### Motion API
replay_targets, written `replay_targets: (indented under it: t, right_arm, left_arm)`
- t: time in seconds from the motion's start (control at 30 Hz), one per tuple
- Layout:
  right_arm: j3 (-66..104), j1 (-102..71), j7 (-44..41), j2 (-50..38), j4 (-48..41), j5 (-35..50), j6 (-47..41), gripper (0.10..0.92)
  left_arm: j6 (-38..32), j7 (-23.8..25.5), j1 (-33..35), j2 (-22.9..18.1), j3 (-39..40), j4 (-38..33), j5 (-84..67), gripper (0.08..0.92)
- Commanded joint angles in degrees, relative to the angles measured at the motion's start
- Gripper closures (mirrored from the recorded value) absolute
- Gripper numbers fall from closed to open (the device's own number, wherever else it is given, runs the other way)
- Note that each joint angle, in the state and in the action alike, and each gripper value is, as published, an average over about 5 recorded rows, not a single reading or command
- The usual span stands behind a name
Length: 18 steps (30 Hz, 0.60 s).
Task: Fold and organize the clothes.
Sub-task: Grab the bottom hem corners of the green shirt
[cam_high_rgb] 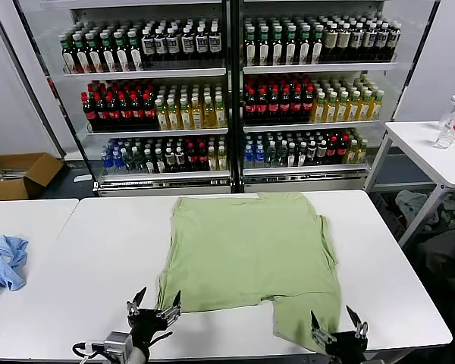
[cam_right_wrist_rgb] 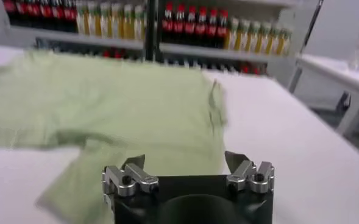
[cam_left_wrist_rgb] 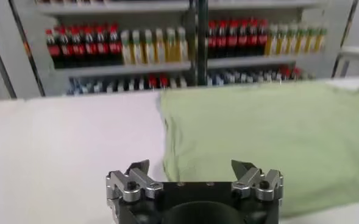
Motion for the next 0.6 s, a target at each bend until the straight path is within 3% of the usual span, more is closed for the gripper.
replay_targets:
  t: [0.03, 0.17, 0.6]
  right_arm:
    - [-1.3, -1.1, 0.1, 0.6, -3.3, 0.6, 0.0, 0.256]
    - [-1.4, -1.3, -0.4, 0.4, -3.4, 1.6, 0.9, 0.352]
    - [-0.8, -0.6, -2.3, -0.4, -1.0, 4.0, 2.2, 0.725]
  left_arm:
    - [3.0, -2.7, -2.5, 0.4, 1.3, 5.7, -2.2, 0.183]
    - [2.8, -3.0, -2.4, 0.0, 1.1, 5.8, -4.2, 0.243]
    - [-2.5, 0.9, 0.3, 0.1, 0.8, 0.6, -7.3, 0.615]
